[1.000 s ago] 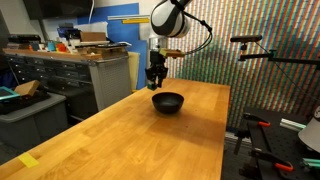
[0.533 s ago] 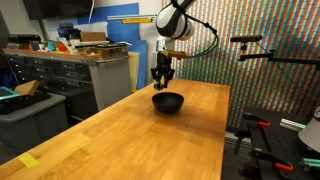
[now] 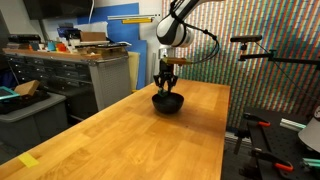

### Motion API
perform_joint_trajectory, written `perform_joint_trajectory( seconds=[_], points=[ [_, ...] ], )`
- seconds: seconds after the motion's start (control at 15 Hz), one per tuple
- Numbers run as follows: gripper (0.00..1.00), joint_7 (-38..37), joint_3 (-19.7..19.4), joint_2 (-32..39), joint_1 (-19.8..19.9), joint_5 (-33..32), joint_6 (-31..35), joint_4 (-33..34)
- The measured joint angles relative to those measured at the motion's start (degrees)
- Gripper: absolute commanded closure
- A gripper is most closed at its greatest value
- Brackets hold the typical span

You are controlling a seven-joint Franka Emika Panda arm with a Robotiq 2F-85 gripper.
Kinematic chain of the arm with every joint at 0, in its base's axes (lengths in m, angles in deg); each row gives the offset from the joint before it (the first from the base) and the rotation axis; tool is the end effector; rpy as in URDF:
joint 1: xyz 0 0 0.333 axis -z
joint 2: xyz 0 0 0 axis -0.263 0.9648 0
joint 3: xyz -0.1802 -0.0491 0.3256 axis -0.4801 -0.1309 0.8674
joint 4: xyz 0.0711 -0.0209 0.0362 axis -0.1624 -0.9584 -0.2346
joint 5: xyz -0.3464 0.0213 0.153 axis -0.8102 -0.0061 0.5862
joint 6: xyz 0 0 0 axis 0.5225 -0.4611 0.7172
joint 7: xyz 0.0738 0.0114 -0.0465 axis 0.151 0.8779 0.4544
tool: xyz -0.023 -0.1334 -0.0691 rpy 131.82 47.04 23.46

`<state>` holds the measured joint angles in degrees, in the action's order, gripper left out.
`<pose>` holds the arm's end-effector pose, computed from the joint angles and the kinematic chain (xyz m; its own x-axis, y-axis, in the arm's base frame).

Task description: Pick up the green cube and put it in the bowl

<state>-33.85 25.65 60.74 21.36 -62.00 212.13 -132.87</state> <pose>0.6385 -0.0767 0.2340 0.8097 -0.5562 -0.1875 -0.5819 -0.8023 -0.1331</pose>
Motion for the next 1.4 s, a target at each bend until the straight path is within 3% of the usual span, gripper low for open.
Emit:
perform_joint_trajectory(
  seconds=[0.2,0.27,0.33,0.6,1.4],
  points=[
    [0.82,-1.2,-0.1,2.4,0.1,0.1,-1.5,1.6],
    [0.45,-1.6,-0.2,3.1,0.1,0.1,-1.9,2.2],
    [0.31,-1.8,-0.2,3.7,0.2,0.1,-2.5,2.9],
    [0.02,-2.4,-0.3,5.2,0.5,0.1,-4.1,5.0],
    [0.0,-2.5,-0.1,1.3,-0.8,0.1,-4.9,3.9]
  ],
)
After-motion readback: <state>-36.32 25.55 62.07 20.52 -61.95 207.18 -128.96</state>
